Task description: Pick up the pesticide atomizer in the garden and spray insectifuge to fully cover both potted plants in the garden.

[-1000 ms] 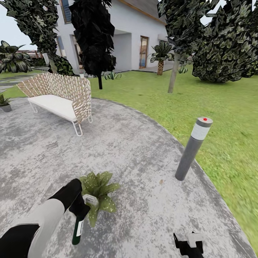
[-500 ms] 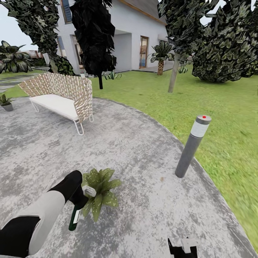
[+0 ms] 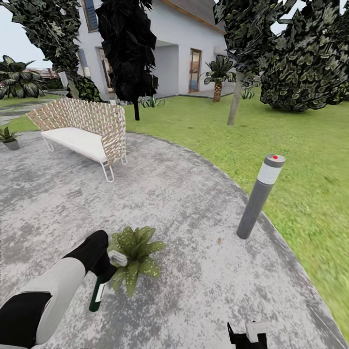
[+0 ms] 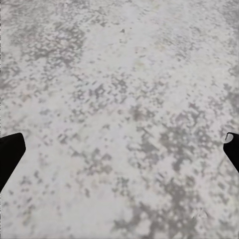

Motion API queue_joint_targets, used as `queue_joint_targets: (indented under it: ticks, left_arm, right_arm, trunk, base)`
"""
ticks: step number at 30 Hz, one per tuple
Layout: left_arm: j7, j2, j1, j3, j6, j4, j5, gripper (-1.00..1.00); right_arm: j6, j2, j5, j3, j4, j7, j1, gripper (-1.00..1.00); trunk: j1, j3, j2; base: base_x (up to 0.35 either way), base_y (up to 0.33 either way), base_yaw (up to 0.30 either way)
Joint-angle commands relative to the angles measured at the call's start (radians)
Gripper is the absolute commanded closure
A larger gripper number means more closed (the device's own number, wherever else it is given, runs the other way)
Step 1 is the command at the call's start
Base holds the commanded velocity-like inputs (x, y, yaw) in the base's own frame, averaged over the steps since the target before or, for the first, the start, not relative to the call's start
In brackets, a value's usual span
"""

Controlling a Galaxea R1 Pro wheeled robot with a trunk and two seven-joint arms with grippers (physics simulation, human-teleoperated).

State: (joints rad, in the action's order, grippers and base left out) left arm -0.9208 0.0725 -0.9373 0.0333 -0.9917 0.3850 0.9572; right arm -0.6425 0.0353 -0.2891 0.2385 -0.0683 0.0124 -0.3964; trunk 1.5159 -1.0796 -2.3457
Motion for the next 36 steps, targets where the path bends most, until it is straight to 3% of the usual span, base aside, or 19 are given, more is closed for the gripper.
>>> queue_joint_targets:
  ticks: [1, 25, 36]
  left_arm:
    - [-0.009, 0.001, 0.0, 0.003, -0.004, 0.002, 0.006, 1.0]
    - [-0.009, -0.004, 0.012, 0.003, -0.002, 0.002, 0.007, 1.0]
    - [-0.007, -0.009, 0.014, 0.002, -0.002, 0.002, 0.006, 1.0]
  right_arm:
    - [-0.003, 0.0, -0.008, 0.008, 0.001, 0.001, -0.001, -1.0]
    - [-0.004, -0.002, -0.009, 0.008, 0.001, 0.001, -0.001, -1.0]
    - [-0.004, -0.002, -0.009, 0.008, 0.001, 0.001, -0.001, -1.0]
  trunk:
    - [0.0, -0.001, 0.0]
    - [0.0, -0.001, 0.0]
    - [0.0, -0.001, 0.0]
  base:
    - [0.0, 0.0, 0.172]
    - [0.0, -0.002, 0.273]
    - [-0.015, -0.25, 0.269]
